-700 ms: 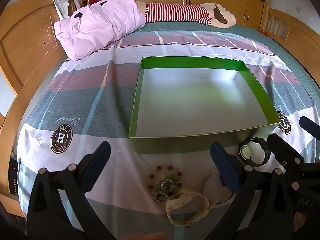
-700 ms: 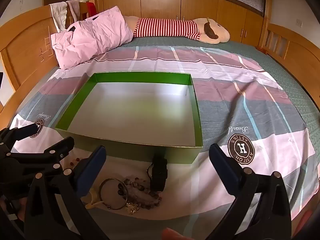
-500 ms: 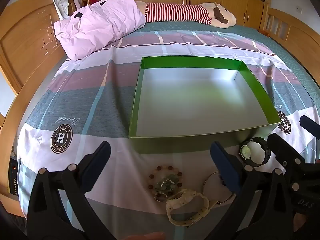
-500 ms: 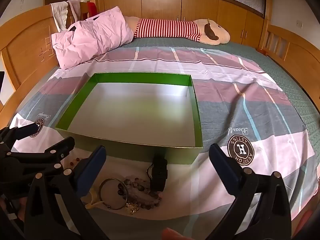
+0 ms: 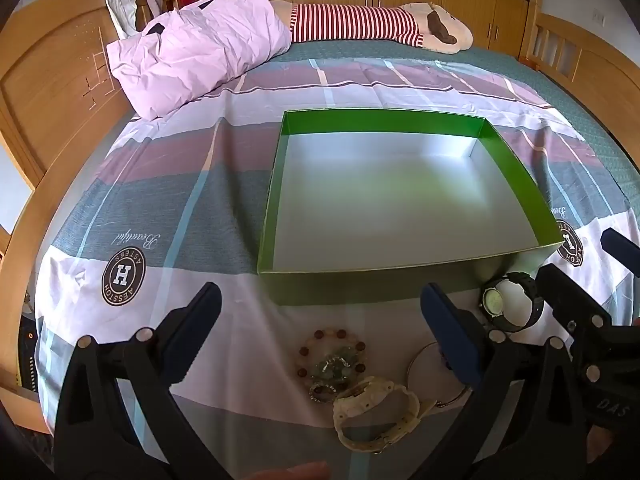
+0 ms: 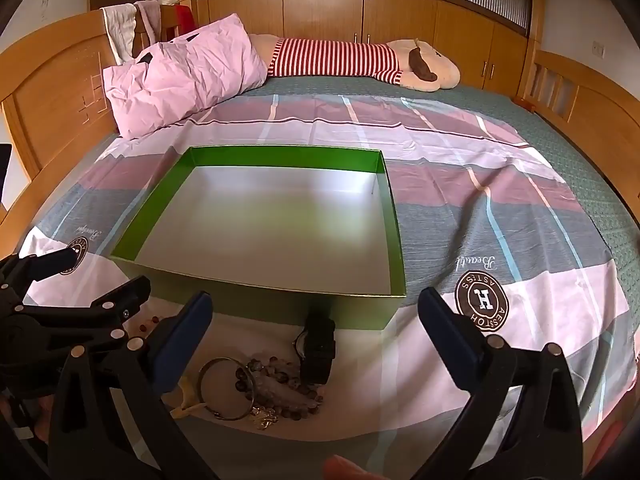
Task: Organize jewelry
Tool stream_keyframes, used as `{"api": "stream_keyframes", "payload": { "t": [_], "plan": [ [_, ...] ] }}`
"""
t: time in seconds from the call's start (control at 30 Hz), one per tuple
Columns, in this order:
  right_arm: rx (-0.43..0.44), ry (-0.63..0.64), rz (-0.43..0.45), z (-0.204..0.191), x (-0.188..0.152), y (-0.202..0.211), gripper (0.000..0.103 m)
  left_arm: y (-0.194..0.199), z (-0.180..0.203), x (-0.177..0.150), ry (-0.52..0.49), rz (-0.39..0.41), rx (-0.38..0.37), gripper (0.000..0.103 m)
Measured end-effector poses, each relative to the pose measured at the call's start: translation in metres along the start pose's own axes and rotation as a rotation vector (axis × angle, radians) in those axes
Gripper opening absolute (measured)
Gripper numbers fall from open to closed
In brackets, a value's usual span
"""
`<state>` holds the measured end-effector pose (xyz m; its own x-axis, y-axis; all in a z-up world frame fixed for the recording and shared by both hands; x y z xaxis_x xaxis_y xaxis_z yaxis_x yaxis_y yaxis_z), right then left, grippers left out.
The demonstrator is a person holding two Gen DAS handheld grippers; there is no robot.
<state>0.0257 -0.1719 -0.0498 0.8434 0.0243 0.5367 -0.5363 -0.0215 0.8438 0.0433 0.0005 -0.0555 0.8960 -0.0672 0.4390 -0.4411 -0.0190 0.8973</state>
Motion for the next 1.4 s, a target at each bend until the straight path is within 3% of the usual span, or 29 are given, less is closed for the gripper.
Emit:
{"api": "stream_keyframes", "payload": {
  "t": [1.4],
  "plan": [
    [0.004,0.003,0.038,-0.0039,0.0040,0.0079,0.102,-0.0078,-0.0033,-0.0079,-0.006,-0.007,0.006,0.101]
  ]
}}
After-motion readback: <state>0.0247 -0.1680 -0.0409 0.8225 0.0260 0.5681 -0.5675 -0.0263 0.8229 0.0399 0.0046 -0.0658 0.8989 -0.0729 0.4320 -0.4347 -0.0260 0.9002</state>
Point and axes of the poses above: each gripper's, at about its wrist camera, not at the fingertips, and y roughly against the way its jaws point, z to its right, x to its top, the point moved 7 cm from there along -y, roughly the way its jaws point, and after that the axes turned 12 degrees about -z, right-handed, at the moved point
